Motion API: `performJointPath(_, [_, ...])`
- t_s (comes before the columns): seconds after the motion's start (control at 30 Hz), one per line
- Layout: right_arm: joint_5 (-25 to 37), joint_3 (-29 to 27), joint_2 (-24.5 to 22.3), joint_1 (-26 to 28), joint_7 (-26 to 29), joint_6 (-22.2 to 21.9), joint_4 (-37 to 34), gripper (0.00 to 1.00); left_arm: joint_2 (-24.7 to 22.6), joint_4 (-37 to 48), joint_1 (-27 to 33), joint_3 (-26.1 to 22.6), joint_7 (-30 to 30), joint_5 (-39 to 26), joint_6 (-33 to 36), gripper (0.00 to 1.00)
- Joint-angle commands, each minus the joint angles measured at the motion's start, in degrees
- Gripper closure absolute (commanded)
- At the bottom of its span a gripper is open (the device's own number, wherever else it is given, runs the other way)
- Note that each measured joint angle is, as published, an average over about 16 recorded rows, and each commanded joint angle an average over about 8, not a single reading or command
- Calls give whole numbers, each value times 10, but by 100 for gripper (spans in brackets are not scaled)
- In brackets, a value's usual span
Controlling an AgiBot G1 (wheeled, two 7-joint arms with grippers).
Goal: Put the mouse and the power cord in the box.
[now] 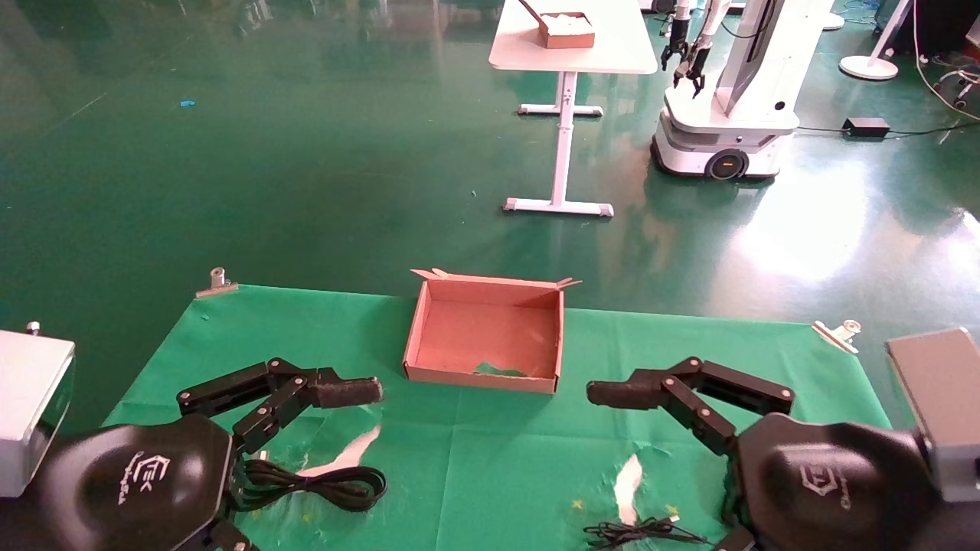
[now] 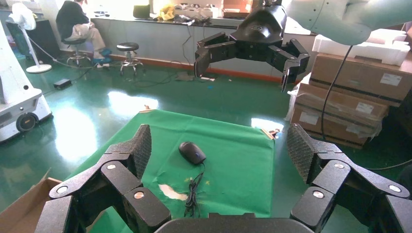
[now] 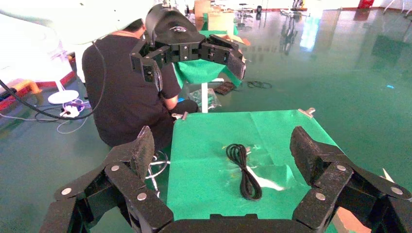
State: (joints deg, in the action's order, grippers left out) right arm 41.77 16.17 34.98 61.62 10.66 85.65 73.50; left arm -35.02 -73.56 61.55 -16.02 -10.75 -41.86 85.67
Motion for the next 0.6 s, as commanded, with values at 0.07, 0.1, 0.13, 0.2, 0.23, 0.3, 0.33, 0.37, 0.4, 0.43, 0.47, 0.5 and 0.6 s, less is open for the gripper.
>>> performJointPath(0.07, [0,0,0,0,0,0,0,0,0,0,0,0,0,0,0,0])
performJointPath(0.1, [0,0,0,0,0,0,0,0,0,0,0,0,0,0,0,0])
performJointPath(0.13, [0,0,0,0,0,0,0,0,0,0,0,0,0,0,0,0])
performJointPath(0.2, [0,0,0,0,0,0,0,0,0,0,0,0,0,0,0,0])
performJointPath(0.23, [0,0,0,0,0,0,0,0,0,0,0,0,0,0,0,0])
performJointPath(0.3, [0,0,0,0,0,0,0,0,0,0,0,0,0,0,0,0])
performJointPath(0.33, [0,0,0,0,0,0,0,0,0,0,0,0,0,0,0,0])
performJointPath(0.37, [0,0,0,0,0,0,0,0,0,0,0,0,0,0,0,0])
performJointPath(0.4, [0,0,0,0,0,0,0,0,0,0,0,0,0,0,0,0])
performJointPath(0.43, [0,0,0,0,0,0,0,0,0,0,0,0,0,0,0,0])
performJointPath(0.47, [0,0,0,0,0,0,0,0,0,0,0,0,0,0,0,0])
performJointPath(0.5, [0,0,0,0,0,0,0,0,0,0,0,0,0,0,0,0])
performJointPath(0.6, [0,0,0,0,0,0,0,0,0,0,0,0,0,0,0,0])
